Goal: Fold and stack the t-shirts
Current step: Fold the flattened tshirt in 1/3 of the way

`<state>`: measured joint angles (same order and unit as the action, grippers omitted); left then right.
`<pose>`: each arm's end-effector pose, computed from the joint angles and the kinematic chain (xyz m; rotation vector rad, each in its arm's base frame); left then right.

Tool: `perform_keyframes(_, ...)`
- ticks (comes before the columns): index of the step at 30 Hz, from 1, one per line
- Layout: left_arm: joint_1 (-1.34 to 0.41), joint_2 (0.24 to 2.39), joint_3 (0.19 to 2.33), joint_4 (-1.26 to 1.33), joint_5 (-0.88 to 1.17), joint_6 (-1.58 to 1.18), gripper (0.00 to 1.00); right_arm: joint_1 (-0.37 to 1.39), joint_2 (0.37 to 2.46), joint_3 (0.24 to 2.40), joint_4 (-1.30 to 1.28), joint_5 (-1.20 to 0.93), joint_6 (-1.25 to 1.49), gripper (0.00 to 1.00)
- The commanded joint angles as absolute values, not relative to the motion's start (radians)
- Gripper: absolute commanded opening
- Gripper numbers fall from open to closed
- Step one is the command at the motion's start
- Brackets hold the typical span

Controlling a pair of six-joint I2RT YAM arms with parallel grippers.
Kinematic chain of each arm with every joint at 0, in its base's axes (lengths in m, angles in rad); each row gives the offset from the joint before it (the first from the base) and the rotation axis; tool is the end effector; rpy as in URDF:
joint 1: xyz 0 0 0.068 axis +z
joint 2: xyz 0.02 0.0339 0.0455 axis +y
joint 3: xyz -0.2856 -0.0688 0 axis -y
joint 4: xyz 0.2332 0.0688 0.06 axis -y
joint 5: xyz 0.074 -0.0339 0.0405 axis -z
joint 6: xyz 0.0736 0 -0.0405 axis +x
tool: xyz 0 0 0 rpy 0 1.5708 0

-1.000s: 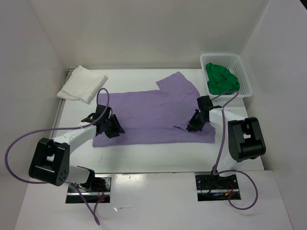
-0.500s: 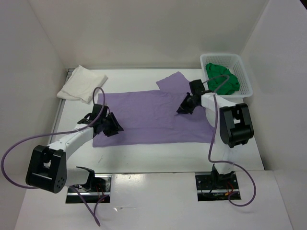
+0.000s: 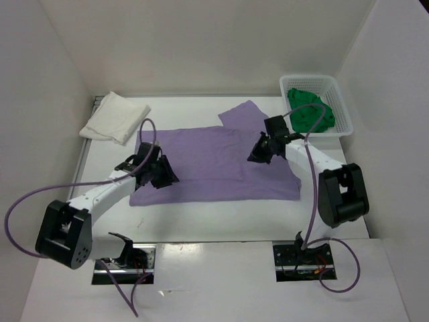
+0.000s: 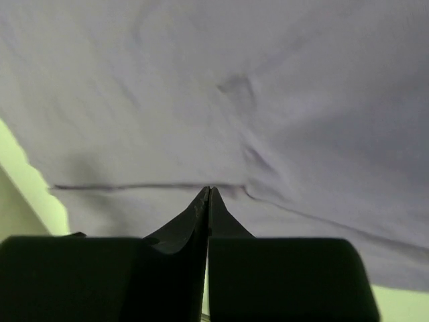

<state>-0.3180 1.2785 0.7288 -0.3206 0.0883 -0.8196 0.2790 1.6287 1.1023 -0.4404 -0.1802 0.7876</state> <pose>0.2476 -0.0884 0.2037 -0.5891 2.4642 -0.5928 0.3342 0.1095 0.2128 0.5926 2.5756 0.6239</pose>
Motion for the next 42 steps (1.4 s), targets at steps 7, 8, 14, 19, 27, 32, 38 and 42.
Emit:
perform_keyframes(7, -0.571, 1.564, 0.907, -0.258, 0.063, -0.848, 0.42, 0.498, 1.615, 0.93, -0.402, -0.1, 0.859, 0.0)
perform_keyframes(8, -0.571, 1.565, 0.907, -0.247, 0.077, -0.86, 0.42, 0.508, 1.624, 0.919, -0.402, -0.089, 0.859, 0.0)
perform_keyframes(14, -0.479, 1.577, 0.701, -0.225, 0.159, -0.881, 0.42, 0.517, 1.646, 0.828, -0.37, -0.049, 0.868, 0.0)
perform_keyframes(19, -0.434, 1.542, 0.623, -0.274, 0.231, -0.881, 0.42, 0.592, 1.595, 0.758, -0.393, -0.035, 0.919, 0.0)
perform_keyframes(27, -0.434, 1.402, 0.545, -0.365, 0.345, -0.871, 0.42, 0.64, 1.455, 0.692, -0.469, -0.098, 0.965, 0.0)
perform_keyframes(32, -0.385, 1.338, 0.736, -0.46, 0.282, -0.819, 0.42, 0.591, 1.427, 0.872, -0.538, -0.084, 0.922, 0.07)
perform_keyframes(38, -0.16, 1.422, 0.956, -0.42, 0.205, -0.741, 0.41, 0.557, 1.558, 1.129, -0.548, -0.074, 0.801, 0.09)
perform_keyframes(42, -0.219, 1.404, 0.831, -0.261, 0.418, -0.945, 0.4, 0.584, 1.574, 1.071, -0.386, -0.259, 0.9, 0.15)
